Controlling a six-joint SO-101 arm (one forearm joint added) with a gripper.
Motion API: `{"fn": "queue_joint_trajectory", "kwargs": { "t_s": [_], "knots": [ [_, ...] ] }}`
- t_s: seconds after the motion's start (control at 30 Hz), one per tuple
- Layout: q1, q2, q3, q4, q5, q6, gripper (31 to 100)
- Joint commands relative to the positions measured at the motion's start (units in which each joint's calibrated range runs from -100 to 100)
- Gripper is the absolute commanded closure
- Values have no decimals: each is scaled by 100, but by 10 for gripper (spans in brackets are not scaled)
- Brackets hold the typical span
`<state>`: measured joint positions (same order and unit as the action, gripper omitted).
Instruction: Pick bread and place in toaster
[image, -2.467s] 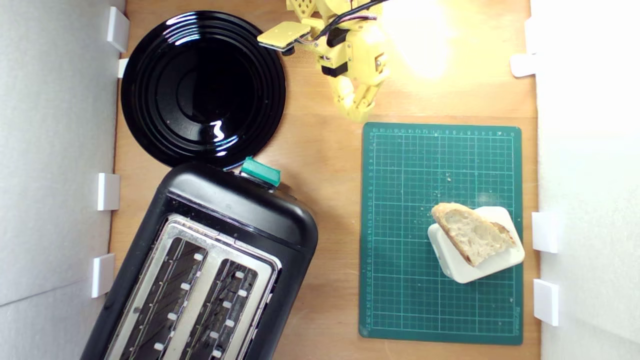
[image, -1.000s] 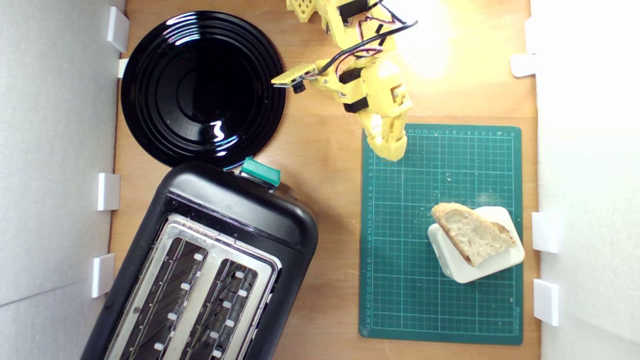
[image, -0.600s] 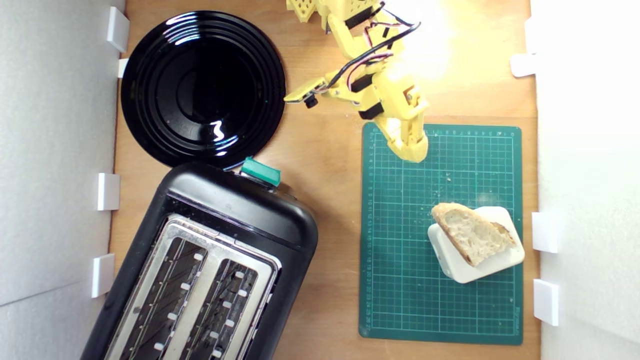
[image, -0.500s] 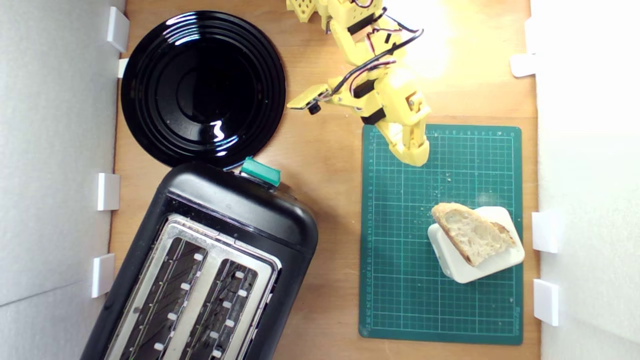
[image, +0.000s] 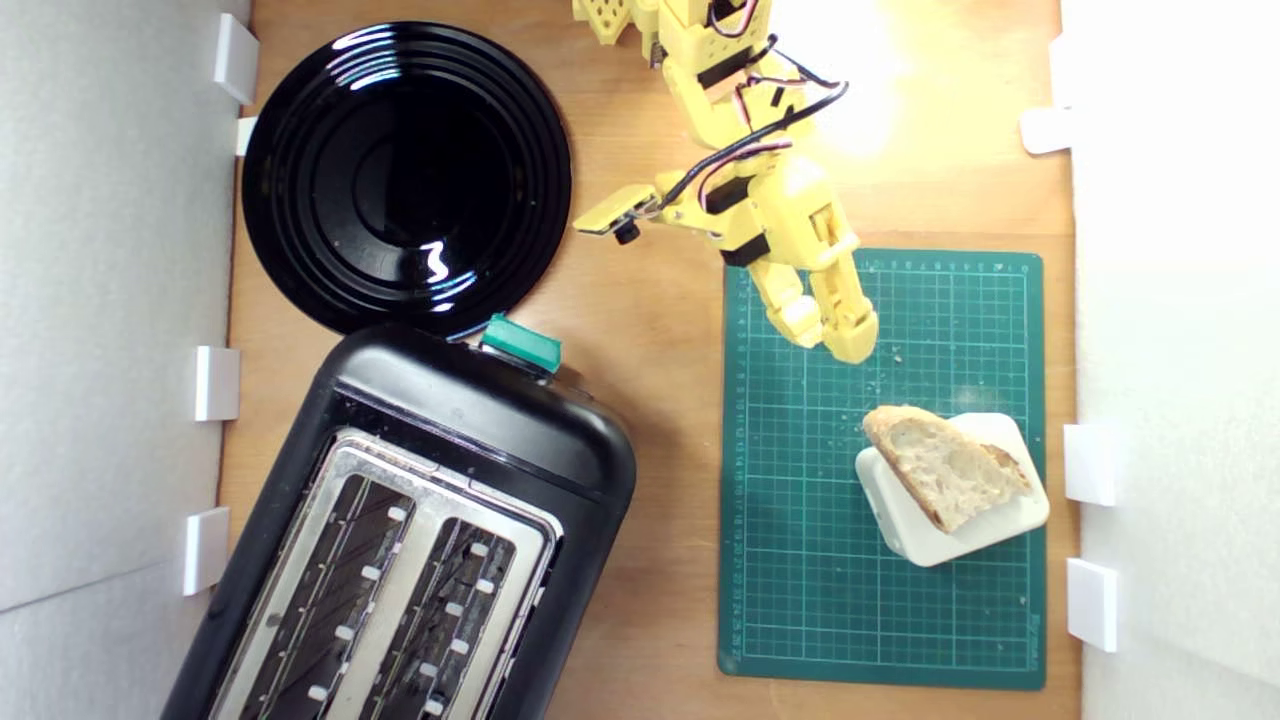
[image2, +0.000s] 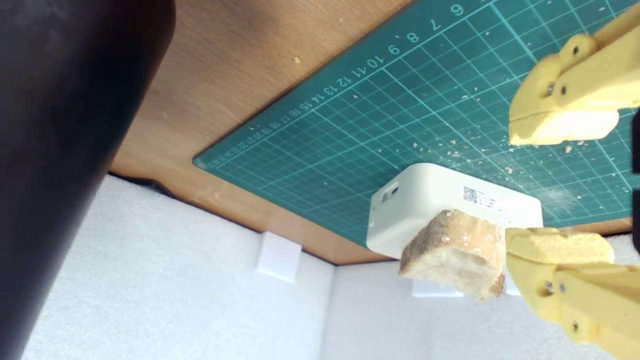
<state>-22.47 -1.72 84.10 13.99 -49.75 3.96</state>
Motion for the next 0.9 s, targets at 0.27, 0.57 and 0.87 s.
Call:
{"fn": "queue_joint_trajectory", "kwargs": {
  "t_s": [0.27,0.57,0.87],
  "knots": [
    [-41,-3,-280,97,-213,-11,439],
    [-146,47,-588,160,-205,-200,438],
    [-275,721,-1306,133,-205,-200,438]
  ]
}}
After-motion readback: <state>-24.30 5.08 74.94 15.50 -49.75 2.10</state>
